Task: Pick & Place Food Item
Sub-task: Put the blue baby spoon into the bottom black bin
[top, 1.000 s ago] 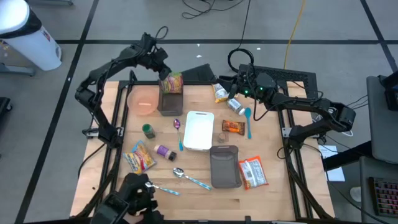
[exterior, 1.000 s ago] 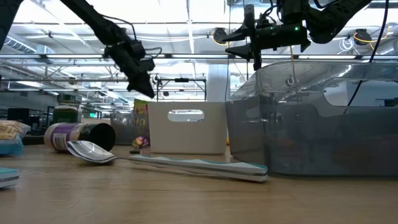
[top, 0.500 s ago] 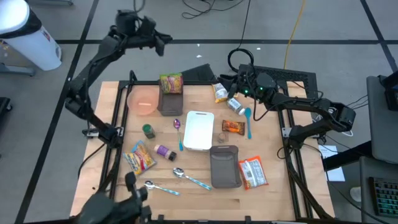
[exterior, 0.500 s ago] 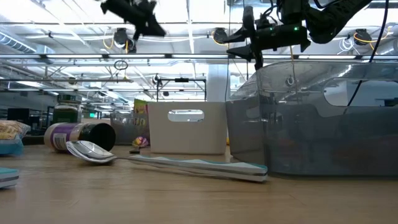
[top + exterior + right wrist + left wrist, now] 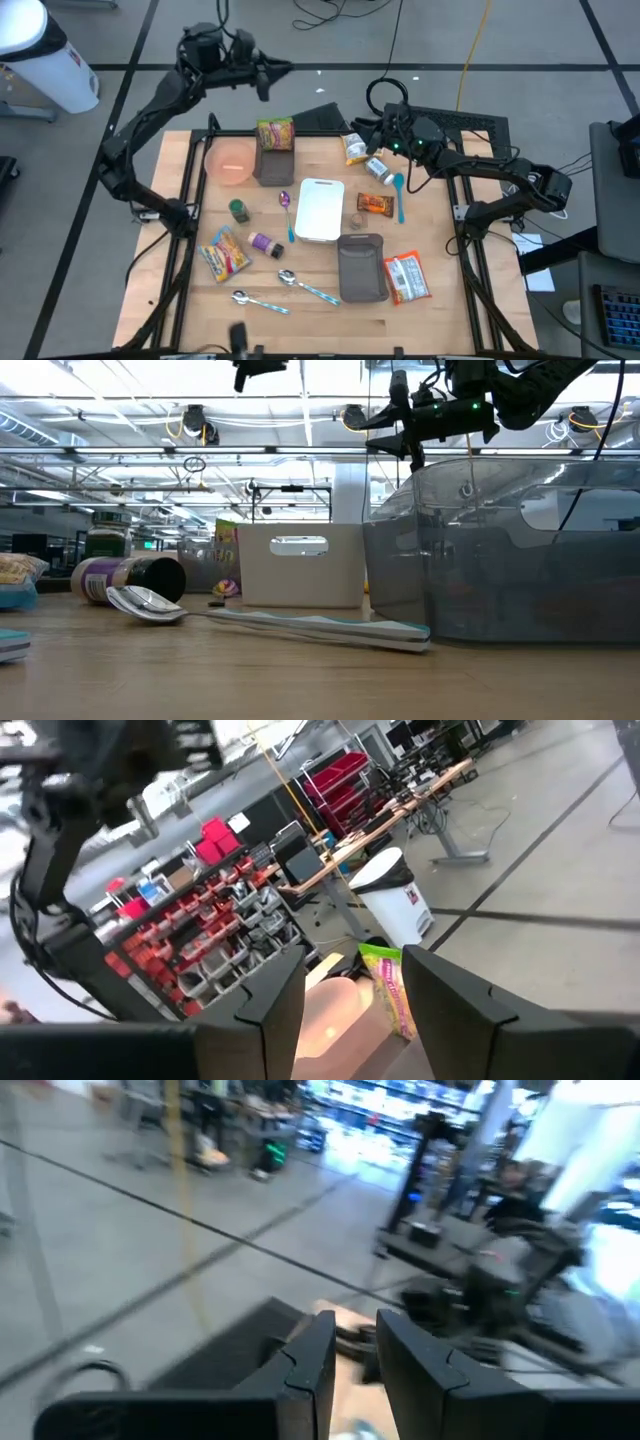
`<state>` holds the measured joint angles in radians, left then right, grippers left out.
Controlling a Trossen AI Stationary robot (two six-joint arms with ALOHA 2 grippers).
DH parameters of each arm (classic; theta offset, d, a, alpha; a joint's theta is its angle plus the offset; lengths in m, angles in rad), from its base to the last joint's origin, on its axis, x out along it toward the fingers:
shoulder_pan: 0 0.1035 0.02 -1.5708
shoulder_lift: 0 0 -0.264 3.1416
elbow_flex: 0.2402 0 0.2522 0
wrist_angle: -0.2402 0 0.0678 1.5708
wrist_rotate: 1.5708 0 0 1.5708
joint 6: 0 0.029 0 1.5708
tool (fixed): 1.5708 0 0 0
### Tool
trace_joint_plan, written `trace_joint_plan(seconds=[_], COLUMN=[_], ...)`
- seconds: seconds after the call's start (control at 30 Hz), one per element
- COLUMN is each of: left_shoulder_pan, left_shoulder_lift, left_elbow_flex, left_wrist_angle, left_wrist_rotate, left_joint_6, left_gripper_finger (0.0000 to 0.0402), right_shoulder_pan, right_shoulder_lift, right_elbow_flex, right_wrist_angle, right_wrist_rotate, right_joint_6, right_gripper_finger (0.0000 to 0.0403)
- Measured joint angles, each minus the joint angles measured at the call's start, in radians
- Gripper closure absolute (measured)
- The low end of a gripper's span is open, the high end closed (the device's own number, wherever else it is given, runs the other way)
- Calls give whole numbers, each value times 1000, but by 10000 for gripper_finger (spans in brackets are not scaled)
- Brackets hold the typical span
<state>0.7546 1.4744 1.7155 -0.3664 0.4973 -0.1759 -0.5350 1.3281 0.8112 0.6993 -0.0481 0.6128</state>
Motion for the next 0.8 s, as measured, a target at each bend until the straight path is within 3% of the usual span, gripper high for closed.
trace_joint_plan(seconds=[0.27,0.53,0.8], left_shoulder_pan=[-176,-291,-377], left_shoulder_lift=[3,4,5], left_elbow_flex=[-87,-185,-199], left_wrist_angle=[-24,-35,-125], left_wrist_rotate=[-8,-30,-82], left_joint_6=[16,46,-41], left_gripper_finger=[316,316,316], right_shoulder_pan=[26,90,98], right_shoulder_lift=[0,0,-3], right_elbow_flex=[0,0,0], right_wrist_angle=[0,-23,-46], right_wrist_rotate=[54,66,-267], right_joint_6=[113,73,79], right_gripper_finger=[243,243,243])
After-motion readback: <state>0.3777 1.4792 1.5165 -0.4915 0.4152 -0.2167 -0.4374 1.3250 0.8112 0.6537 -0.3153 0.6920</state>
